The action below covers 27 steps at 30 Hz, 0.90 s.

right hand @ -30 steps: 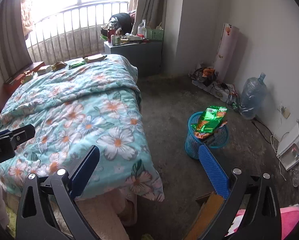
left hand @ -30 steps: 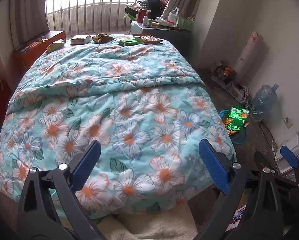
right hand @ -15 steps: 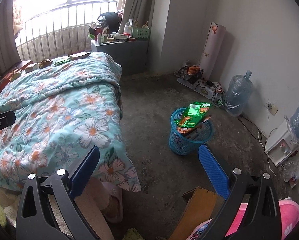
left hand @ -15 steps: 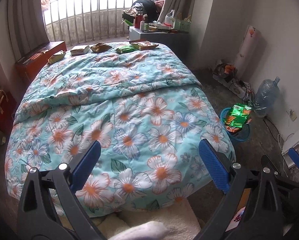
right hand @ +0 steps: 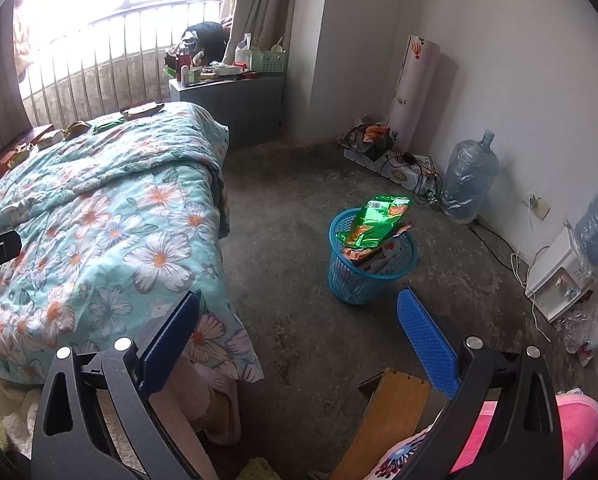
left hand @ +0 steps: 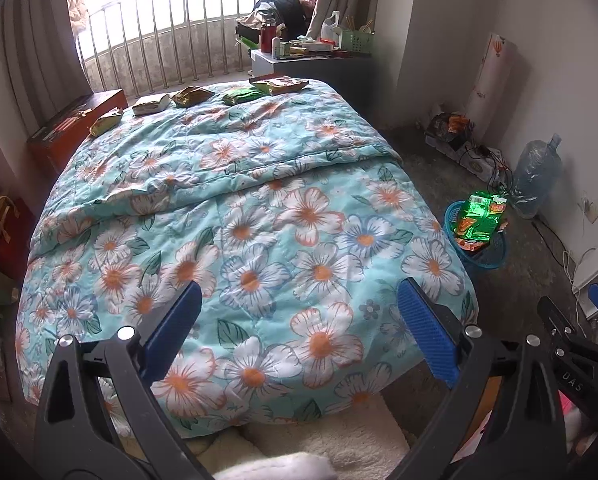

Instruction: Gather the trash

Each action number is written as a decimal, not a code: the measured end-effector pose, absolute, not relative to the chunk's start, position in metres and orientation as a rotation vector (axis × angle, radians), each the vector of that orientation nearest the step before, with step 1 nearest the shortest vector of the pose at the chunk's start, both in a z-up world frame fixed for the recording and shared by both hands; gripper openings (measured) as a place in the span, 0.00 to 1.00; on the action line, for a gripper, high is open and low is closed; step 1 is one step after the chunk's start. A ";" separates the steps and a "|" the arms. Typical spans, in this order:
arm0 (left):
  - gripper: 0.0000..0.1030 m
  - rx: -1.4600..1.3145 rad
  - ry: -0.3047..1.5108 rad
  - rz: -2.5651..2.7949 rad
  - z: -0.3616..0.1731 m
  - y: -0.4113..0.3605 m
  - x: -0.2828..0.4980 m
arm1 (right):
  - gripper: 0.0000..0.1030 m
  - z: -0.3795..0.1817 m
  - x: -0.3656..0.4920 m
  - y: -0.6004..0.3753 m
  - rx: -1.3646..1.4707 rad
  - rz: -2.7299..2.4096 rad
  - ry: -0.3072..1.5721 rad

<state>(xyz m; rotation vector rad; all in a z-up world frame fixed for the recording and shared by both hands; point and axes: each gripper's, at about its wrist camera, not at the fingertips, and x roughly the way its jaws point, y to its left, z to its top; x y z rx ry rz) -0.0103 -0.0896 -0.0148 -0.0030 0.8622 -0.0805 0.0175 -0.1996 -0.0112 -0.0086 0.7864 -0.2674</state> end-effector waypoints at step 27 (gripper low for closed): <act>0.92 0.022 0.875 -0.104 -0.015 -0.104 -0.005 | 0.94 -0.012 0.016 -0.215 0.018 -0.287 0.789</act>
